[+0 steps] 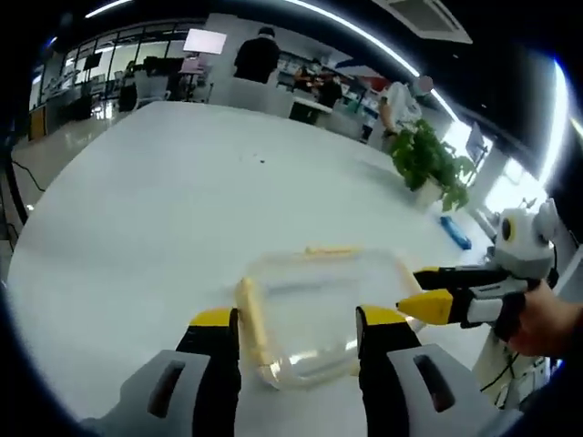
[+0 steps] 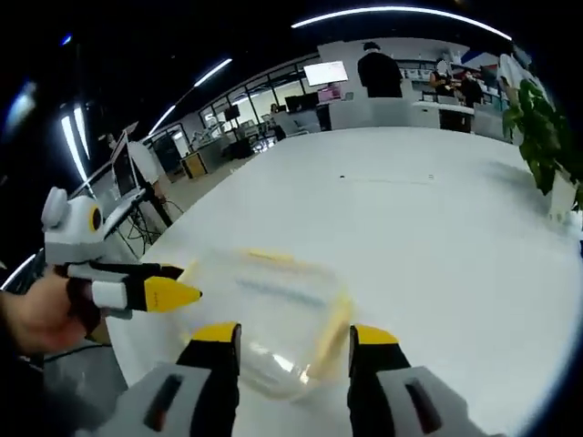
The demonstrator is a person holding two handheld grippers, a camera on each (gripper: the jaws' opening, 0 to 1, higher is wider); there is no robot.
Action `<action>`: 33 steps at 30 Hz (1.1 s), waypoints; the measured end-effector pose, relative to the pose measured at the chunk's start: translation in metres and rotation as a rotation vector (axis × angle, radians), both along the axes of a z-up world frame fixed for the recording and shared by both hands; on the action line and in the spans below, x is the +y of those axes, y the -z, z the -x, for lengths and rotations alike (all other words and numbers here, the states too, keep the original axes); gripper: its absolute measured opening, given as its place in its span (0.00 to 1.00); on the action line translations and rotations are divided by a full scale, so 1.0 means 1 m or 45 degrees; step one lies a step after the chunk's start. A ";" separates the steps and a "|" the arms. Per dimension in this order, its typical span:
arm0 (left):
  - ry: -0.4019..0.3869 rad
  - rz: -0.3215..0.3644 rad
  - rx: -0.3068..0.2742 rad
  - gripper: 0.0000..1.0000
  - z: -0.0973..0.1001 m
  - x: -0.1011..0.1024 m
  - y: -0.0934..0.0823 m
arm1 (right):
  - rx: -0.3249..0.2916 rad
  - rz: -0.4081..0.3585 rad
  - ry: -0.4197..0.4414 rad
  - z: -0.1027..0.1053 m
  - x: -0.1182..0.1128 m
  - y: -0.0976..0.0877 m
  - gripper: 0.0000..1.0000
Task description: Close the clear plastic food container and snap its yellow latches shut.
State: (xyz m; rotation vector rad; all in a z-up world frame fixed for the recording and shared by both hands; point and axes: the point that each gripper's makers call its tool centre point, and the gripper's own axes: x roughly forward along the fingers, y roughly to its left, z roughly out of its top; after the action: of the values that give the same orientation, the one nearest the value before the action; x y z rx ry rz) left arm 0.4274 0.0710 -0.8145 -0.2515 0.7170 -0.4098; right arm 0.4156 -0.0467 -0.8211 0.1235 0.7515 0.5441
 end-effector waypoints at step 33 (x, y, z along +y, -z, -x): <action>-0.074 0.014 -0.002 0.46 -0.001 -0.004 0.005 | 0.000 -0.066 0.112 -0.004 0.009 0.002 0.41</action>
State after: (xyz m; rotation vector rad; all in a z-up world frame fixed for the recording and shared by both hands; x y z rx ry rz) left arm 0.4283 0.0668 -0.8190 -0.2820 0.7047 -0.3584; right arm 0.4198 -0.0376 -0.8229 0.2036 0.7291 0.4797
